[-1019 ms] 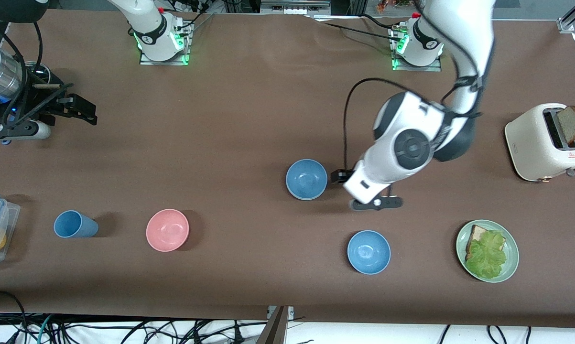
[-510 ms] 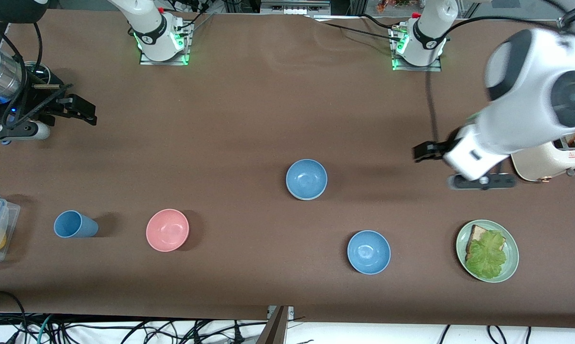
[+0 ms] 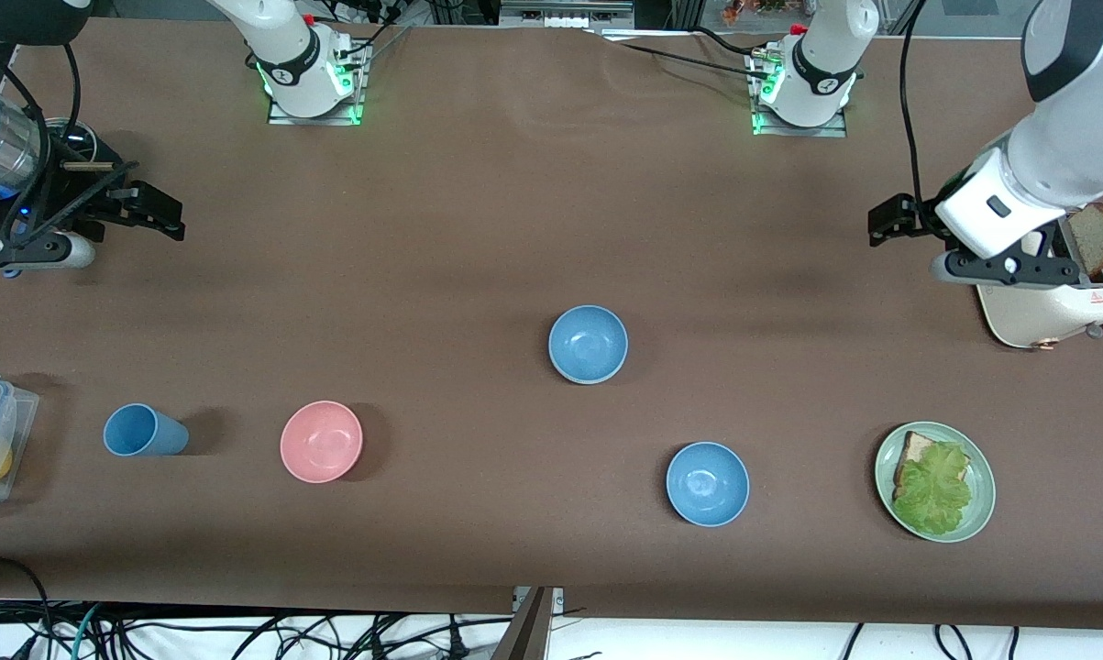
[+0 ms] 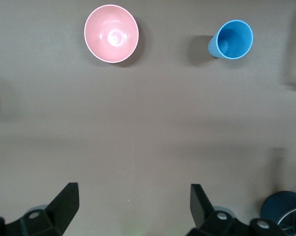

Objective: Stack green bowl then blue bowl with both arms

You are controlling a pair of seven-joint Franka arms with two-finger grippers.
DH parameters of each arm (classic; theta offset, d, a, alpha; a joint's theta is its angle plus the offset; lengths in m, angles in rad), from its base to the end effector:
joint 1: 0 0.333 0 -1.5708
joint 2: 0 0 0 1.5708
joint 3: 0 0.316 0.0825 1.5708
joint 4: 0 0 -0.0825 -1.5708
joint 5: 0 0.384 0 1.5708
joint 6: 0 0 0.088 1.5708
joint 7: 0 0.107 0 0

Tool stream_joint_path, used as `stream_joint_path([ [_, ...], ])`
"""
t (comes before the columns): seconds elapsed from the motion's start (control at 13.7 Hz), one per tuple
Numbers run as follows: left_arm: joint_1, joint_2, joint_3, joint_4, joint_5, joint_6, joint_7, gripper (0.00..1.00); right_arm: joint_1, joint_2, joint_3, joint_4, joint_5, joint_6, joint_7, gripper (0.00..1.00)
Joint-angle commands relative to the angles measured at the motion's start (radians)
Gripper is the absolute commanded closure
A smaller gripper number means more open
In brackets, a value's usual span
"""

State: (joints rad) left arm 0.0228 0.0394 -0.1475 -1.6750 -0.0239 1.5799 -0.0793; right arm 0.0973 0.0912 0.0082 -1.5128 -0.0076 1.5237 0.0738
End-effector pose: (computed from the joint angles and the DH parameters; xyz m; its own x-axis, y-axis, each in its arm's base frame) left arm 0.5550 -0.0708 0.5546 0.9898 -0.0447 -0.1356 -0.0426 -0.9989 0.0188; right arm 0.5735 0.0597 0.5962 0.9964 0.0310 -0.0795 0.0321 -0.9994 0.0127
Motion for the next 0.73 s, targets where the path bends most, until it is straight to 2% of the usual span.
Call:
stream_joint_path([
  [0.0, 0.017, -0.042, 0.043, -0.057, -0.036, 0.043, 0.018, 0.0, -0.007, 0.001, 0.004, 0.013, 0.001, -0.014, -0.006, 0.0],
  [0.22, -0.001, -0.053, 0.054, -0.065, -0.033, 0.043, 0.015, 0.0, -0.007, 0.001, 0.004, 0.013, 0.001, -0.014, -0.006, 0.0],
  [0.36, -0.038, -0.053, 0.092, -0.063, -0.033, 0.043, 0.015, 0.0, -0.007, 0.002, 0.004, 0.013, 0.001, -0.014, -0.006, 0.0],
  [0.66, -0.038, -0.052, 0.092, -0.063, -0.033, 0.043, 0.016, 0.0, -0.007, 0.002, 0.004, 0.014, 0.001, -0.016, -0.006, 0.0],
])
